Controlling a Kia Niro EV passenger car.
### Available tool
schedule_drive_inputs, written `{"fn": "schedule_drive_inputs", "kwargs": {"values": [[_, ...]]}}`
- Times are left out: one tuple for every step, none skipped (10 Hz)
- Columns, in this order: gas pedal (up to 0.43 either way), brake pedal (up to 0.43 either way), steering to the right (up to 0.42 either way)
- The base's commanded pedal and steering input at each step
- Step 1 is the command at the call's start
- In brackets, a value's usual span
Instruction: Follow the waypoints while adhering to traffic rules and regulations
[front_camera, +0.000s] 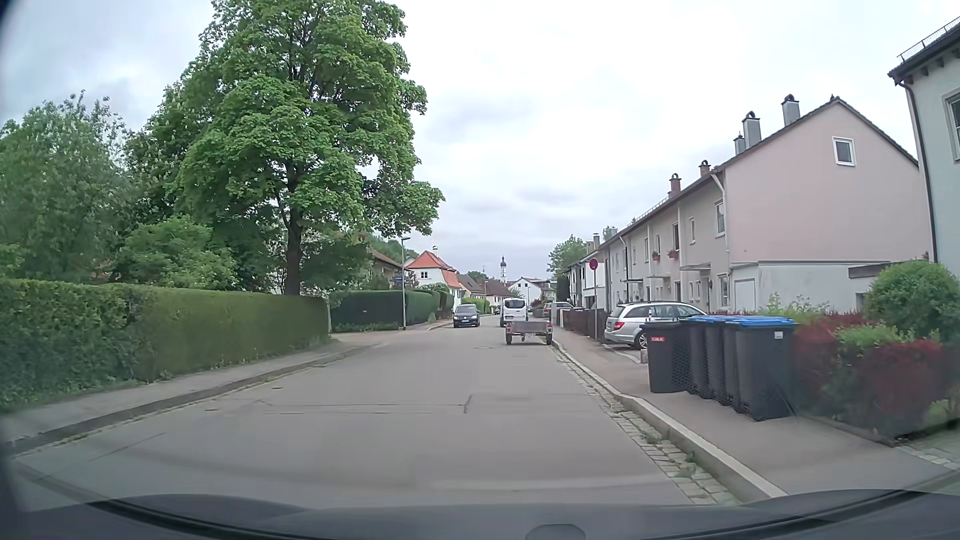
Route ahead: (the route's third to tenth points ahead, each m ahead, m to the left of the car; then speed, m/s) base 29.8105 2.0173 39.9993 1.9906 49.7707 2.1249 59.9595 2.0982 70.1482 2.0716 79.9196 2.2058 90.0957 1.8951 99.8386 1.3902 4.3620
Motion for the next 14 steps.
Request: {"fn": "schedule_drive_inputs", "kwargs": {"values": [[0.0, 0.0, -0.007], [0.0, 0.0, -0.009], [0.0, 0.0, -0.009], [0.0, 0.0, -0.009], [0.0, 0.0, -0.009], [0.0, 0.0, -0.008], [0.0, 0.0, -0.006], [0.0, 0.0, -0.006], [0.0, 0.0, -0.004], [0.0, 0.0, -0.004], [0.0, 0.006, -0.004], [0.0, 0.0, -0.003], [0.0, 0.0, -0.002], [0.0, 0.0, 0.0]]}}
